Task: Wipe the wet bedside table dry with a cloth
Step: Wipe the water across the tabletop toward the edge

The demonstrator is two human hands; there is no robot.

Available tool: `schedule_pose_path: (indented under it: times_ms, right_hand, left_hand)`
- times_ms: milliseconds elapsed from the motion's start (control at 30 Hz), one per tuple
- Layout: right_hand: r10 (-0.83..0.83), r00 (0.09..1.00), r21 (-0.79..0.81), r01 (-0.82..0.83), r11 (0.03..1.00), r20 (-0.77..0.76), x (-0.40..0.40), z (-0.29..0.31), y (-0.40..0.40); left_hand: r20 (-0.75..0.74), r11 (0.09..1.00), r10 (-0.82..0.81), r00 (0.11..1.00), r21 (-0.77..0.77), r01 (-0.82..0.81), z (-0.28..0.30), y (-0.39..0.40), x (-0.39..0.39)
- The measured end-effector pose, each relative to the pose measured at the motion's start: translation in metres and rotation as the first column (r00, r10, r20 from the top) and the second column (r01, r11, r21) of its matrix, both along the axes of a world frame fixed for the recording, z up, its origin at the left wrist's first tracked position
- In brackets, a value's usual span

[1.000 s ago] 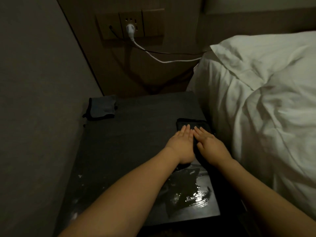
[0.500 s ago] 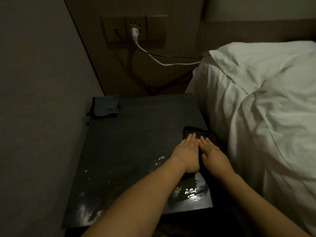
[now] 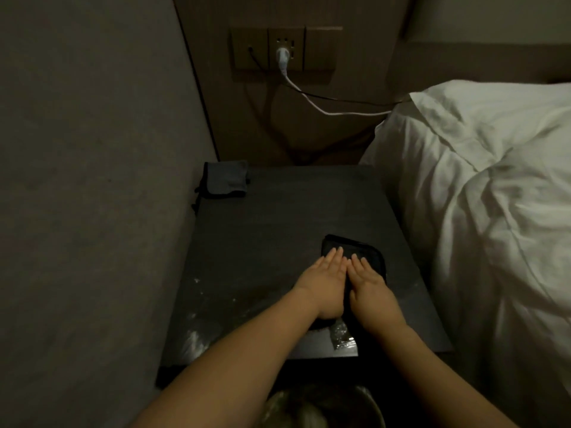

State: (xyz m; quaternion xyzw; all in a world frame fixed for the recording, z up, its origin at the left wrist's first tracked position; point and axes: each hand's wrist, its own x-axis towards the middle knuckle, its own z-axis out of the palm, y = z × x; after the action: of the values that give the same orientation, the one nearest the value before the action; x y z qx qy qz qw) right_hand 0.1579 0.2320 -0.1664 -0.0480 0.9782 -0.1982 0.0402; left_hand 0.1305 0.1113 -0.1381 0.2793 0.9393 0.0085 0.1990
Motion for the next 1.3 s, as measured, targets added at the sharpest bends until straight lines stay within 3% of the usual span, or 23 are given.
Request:
schedule_pose_path:
  times_ms: [667, 1300]
  right_hand:
    - [0.398, 0.908, 0.034, -0.405, 0.914, 0.131, -0.02, 0.013, -0.179]
    - [0.531, 0.838, -0.018, -0.533, 0.846, 0.129, -0.013, 0.018, -0.208]
  left_hand:
    - [0.008, 0.936, 0.338, 0.941, -0.104, -0.336, 0.006, -0.177, 0.022]
    - [0.014, 0.867, 0.497, 0.868, -0.049, -0.496, 0.005, -0.205, 0.049]
